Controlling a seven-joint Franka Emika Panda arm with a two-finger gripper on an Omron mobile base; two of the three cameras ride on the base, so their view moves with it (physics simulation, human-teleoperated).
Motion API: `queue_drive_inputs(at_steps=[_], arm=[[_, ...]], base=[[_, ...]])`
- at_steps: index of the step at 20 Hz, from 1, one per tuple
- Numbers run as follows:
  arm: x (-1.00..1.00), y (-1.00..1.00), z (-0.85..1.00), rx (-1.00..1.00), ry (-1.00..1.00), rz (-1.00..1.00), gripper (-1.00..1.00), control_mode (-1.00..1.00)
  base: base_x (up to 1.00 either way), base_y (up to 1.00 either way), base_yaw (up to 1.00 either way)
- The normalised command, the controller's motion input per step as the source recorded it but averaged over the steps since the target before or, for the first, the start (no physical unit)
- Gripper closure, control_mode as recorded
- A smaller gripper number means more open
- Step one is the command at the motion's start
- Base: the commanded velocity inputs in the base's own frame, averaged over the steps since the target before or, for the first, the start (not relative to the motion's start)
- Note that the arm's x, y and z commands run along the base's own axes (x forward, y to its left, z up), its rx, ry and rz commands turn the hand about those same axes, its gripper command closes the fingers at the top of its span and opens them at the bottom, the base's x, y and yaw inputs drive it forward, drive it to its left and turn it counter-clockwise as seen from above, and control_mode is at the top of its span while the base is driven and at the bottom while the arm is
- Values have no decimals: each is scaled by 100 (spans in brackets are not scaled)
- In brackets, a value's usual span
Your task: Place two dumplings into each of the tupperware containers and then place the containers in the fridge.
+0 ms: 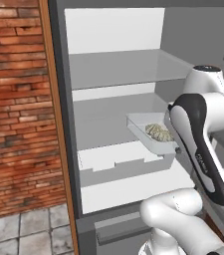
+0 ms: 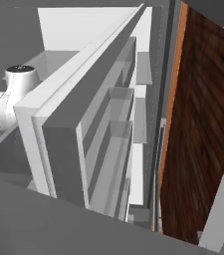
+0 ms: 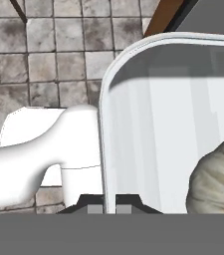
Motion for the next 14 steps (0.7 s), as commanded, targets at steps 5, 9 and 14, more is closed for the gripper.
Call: queue_drive_inputs(at_steps=[5, 9, 14], arm=[[0, 0, 0, 0, 0, 0, 100, 100], [0, 0, 0, 0, 0, 0, 100, 100], [57, 0, -72, 0, -15, 5, 100, -100]], base=[[45, -8, 1], [47, 0, 0], [0, 0, 0]])
